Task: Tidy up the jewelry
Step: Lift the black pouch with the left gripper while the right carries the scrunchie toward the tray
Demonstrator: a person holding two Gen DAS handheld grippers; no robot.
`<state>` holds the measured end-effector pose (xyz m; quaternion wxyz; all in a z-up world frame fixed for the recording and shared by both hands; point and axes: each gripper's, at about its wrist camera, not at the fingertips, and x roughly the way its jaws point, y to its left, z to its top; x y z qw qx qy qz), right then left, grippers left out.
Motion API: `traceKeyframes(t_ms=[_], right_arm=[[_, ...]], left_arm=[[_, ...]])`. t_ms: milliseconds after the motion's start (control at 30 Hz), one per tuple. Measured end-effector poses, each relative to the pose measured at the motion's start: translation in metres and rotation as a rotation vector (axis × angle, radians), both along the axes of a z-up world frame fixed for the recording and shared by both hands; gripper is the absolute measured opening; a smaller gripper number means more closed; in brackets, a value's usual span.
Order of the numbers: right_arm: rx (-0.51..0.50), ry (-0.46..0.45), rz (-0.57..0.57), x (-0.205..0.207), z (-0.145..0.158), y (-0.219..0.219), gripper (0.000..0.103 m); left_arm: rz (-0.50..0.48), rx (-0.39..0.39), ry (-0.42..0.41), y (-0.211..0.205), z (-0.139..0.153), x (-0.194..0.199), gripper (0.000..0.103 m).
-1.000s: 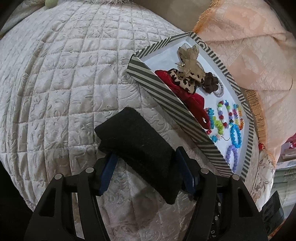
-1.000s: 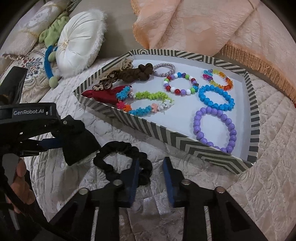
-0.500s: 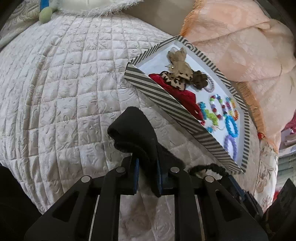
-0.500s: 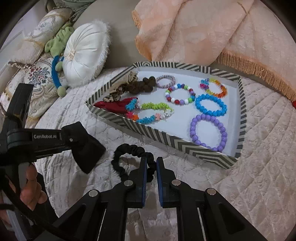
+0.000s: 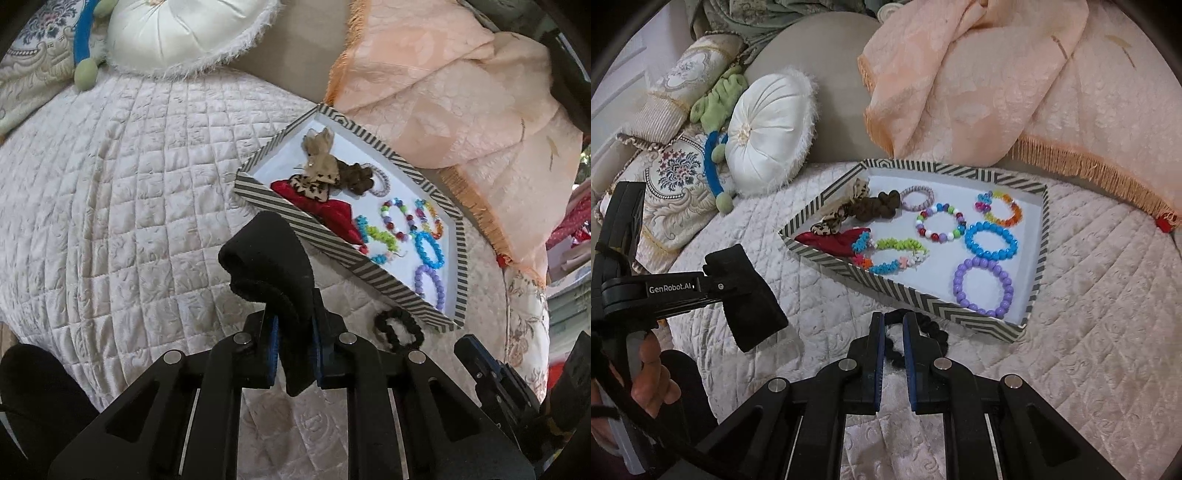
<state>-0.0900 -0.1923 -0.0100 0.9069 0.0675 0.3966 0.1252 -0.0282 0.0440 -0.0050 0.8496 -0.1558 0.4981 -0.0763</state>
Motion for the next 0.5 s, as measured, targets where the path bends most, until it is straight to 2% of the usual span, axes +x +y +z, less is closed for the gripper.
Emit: traceKeyframes(t_ms=[100,233,333,500], right_arm=[[0.0,0.007,-0.006,-0.001,-0.001,-0.003,0.009],[-0.039,0.079,-0.019,0.007,-0.018,-0.005,0.01],[-0.048,0.109,-0.039,0.017,-0.034,-0.009,0.021],[-0.04,0.189,-0.034,0.041,-0.059,-0.011,0.023]], left_arm=[[-0.009,0.008,-0.006,-0.003,0.003,-0.003,0.013],[-0.019,0.014,0.005,-0.006,-0.001,-0.006,0.013],[-0.026,0.016,0.02,-0.009,-0.007,-0.007,0.013],[-0.032,0.023,0.034,-0.012,-0.013,-0.005,0.013]])
